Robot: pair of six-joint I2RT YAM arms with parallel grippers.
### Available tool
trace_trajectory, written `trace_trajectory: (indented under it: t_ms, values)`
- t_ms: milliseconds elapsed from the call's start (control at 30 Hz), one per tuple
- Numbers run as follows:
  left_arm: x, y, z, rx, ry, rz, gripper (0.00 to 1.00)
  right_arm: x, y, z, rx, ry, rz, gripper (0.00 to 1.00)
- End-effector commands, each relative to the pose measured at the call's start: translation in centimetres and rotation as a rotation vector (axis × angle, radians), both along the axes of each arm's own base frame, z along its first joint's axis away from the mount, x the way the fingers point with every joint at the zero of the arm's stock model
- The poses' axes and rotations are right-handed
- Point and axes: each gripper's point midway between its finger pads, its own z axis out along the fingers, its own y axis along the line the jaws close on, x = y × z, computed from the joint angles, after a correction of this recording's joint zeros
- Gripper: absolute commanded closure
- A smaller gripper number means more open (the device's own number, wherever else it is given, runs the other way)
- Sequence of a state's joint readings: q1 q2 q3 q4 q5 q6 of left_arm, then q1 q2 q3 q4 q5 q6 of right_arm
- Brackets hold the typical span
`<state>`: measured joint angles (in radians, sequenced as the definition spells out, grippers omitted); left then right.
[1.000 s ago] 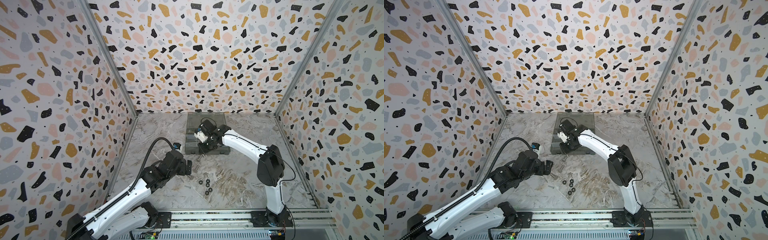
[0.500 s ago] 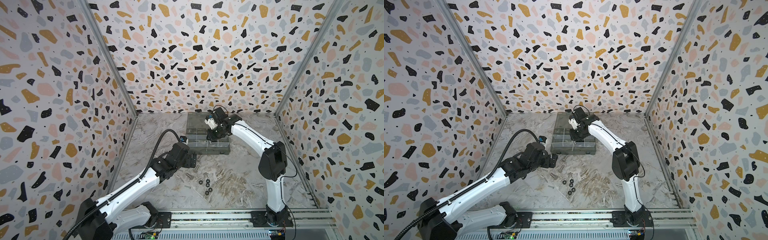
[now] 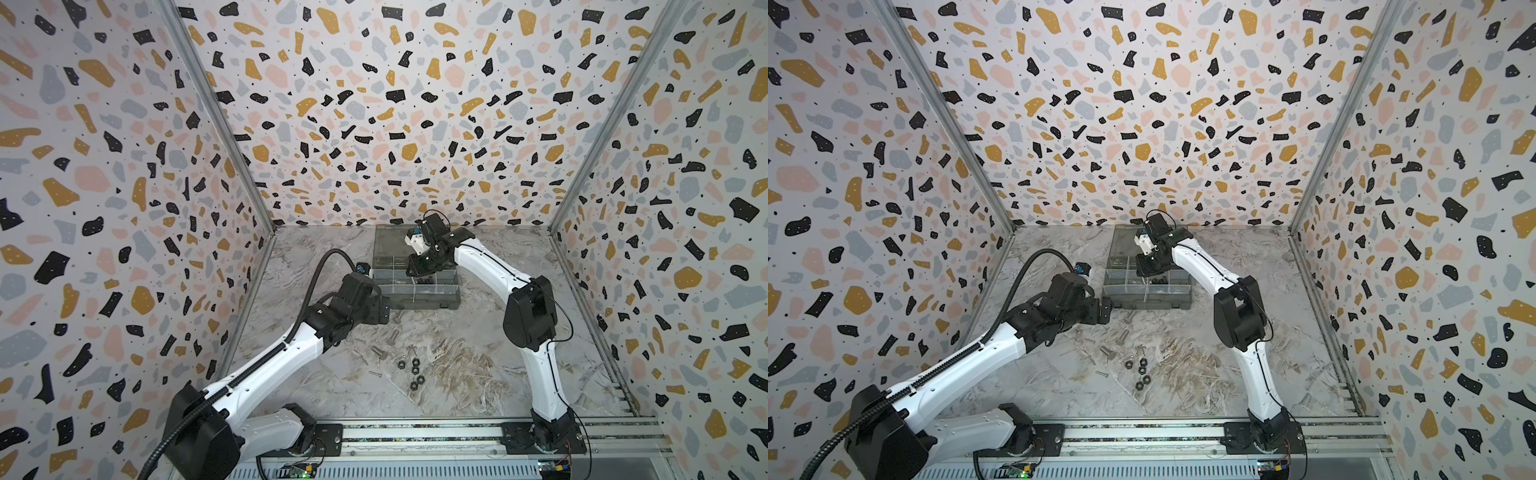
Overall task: Sort the screws and nuts into containers
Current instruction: 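Carry the silver bolt into an empty organizer compartment and open the right gripper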
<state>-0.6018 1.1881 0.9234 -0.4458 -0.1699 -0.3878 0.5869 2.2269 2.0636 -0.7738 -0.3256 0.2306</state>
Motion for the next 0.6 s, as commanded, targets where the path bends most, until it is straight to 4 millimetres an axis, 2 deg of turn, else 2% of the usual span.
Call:
trace_trajectory:
  t_ms: [0, 233, 567]
  values:
    - [0.6, -0.4, 1.2, -0.013, -0.022, -0.024, 0.0, 1.5, 1.3, 2.2, 0.08, -0.053, -0.012, 0.86]
    - [0.4, 0.5, 1.1, 0.003, -0.014, -0.024, 0.0, 2.9, 2.3, 0.3, 0.1, -0.048, -0.03, 0.86]
    - [-0.1, 2.0, 1.4, 0.011, -0.02, -0.011, 0.0, 4.5, 2.2, -1.3, 0.089, -0.049, -0.058, 0.85]
